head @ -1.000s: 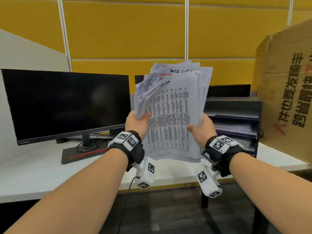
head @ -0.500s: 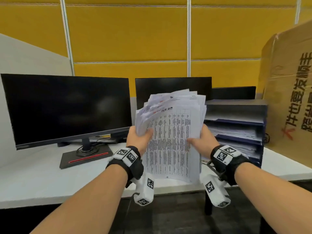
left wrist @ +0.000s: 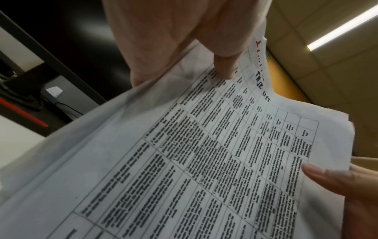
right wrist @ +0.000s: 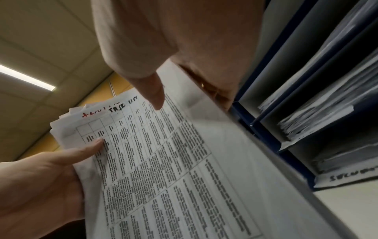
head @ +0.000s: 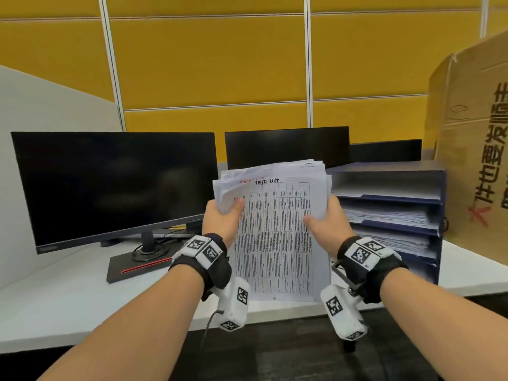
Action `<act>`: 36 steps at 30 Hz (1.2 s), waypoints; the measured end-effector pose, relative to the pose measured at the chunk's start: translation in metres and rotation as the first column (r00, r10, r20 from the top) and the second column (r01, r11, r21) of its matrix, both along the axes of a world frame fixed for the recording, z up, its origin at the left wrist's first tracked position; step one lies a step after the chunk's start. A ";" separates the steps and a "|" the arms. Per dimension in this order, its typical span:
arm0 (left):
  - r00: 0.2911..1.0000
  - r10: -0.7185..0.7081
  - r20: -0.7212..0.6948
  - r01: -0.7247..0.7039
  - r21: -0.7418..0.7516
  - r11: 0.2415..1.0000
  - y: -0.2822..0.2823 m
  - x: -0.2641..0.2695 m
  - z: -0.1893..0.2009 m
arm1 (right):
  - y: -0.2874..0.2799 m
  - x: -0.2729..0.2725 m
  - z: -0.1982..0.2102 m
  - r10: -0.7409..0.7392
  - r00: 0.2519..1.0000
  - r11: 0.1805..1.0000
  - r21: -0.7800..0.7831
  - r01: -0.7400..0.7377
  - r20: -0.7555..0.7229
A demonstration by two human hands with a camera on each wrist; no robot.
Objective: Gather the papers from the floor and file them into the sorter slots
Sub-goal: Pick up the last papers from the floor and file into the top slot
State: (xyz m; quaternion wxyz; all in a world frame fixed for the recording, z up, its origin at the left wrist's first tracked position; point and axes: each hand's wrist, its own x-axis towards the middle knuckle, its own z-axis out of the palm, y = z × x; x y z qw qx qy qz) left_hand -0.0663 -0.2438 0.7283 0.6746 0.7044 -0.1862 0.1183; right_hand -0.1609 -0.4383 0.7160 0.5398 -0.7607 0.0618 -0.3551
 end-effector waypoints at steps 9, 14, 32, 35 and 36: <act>0.999 -0.047 -0.001 0.047 -0.042 0.998 -0.018 0.020 0.008 | -0.034 0.004 -0.008 0.060 0.989 0.968 -0.234 -0.090 -0.133; 0.998 -0.038 -0.056 0.036 -0.036 0.999 -0.045 0.038 0.010 | -0.066 0.016 0.000 0.079 0.970 0.943 -0.299 -0.147 -0.229; 0.986 0.113 -0.120 -0.110 0.030 0.993 -0.078 0.064 0.045 | -0.036 0.053 0.060 0.067 0.980 0.992 -0.094 -0.086 -0.186; 0.987 0.161 0.001 -0.161 0.051 0.986 -0.070 0.055 0.026 | -0.032 0.047 0.034 -0.023 0.998 1.000 -0.013 0.022 -0.066; 0.983 0.181 0.017 -0.181 0.027 0.983 -0.065 0.051 0.022 | -0.031 0.044 0.029 -0.066 0.997 0.998 0.016 0.066 -0.030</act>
